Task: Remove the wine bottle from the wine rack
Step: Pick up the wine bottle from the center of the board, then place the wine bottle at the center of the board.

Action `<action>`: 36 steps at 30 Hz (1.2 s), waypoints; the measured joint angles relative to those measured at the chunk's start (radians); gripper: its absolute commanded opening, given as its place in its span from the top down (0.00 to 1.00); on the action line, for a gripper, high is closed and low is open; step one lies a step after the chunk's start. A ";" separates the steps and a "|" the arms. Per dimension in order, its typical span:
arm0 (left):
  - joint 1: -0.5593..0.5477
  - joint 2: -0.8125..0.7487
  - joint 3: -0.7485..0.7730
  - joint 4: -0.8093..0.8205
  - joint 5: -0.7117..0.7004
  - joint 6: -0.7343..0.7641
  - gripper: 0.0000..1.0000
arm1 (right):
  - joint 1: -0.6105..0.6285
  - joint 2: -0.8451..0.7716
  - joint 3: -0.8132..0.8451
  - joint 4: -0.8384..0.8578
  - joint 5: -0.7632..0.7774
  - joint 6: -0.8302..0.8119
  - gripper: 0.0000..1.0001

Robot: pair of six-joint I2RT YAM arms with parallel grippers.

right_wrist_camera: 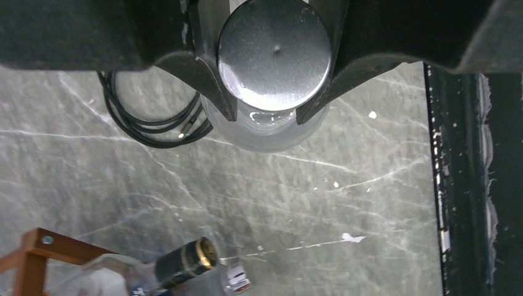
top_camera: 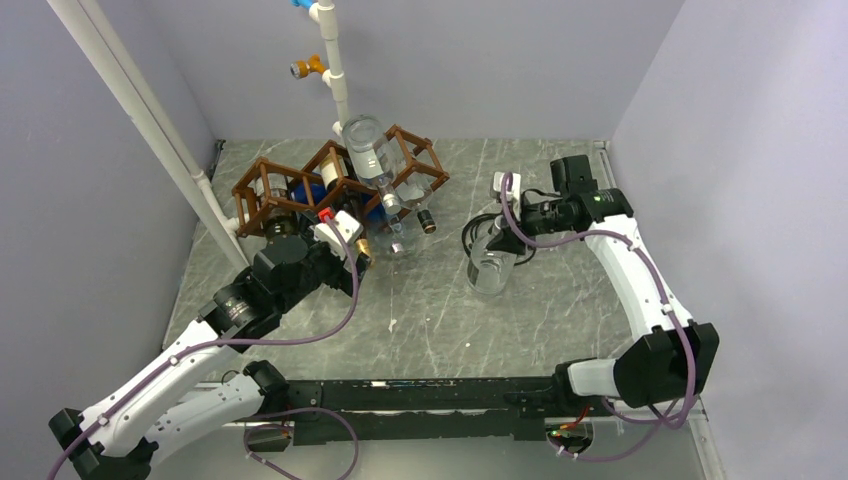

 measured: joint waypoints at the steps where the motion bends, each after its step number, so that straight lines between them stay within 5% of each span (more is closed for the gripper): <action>1: 0.000 0.000 0.000 0.000 -0.003 0.000 0.00 | -0.005 0.007 0.014 0.005 0.007 0.014 1.00; 22: 0.014 0.000 -0.004 0.000 -0.014 0.000 0.00 | -0.040 0.367 0.354 0.325 0.179 0.401 1.00; 36: 0.051 0.012 -0.006 0.000 -0.021 0.000 0.01 | -0.039 0.743 0.616 0.572 0.451 0.668 1.00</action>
